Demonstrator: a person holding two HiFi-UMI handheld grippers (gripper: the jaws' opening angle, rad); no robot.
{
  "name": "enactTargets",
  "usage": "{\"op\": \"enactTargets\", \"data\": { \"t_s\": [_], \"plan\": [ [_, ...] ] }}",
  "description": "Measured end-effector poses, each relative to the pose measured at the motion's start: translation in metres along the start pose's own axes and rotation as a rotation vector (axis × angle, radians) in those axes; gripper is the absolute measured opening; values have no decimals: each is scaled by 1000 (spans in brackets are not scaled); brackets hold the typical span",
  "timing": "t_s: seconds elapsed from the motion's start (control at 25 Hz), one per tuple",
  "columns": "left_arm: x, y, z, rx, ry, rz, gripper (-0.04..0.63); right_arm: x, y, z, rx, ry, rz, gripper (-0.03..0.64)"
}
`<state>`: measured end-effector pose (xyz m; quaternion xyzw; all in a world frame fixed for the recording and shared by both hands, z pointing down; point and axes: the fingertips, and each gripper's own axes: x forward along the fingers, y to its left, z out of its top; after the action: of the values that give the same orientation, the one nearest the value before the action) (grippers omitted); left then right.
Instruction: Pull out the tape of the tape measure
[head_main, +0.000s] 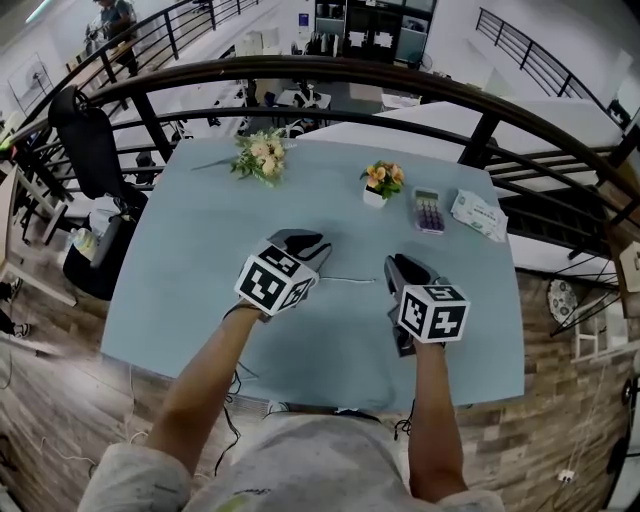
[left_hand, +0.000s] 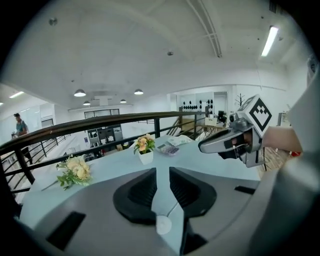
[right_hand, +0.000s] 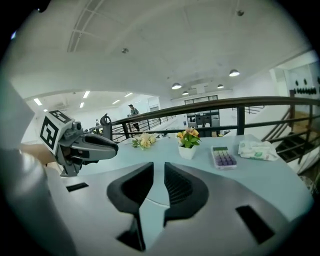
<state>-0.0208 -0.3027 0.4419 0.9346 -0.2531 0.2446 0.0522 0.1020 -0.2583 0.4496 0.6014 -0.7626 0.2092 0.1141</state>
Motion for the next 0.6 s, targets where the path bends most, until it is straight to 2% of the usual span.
{"op": "enactTargets", "data": {
  "t_s": [0.32,0.6],
  "plan": [
    [-31,0,10,-102,-107,119,48,-17,15,26,-97,-82,-12,40],
    [-51,0,19,-81,-153,196,19,-32,18,40,-133,-148,-35,11]
  ]
}}
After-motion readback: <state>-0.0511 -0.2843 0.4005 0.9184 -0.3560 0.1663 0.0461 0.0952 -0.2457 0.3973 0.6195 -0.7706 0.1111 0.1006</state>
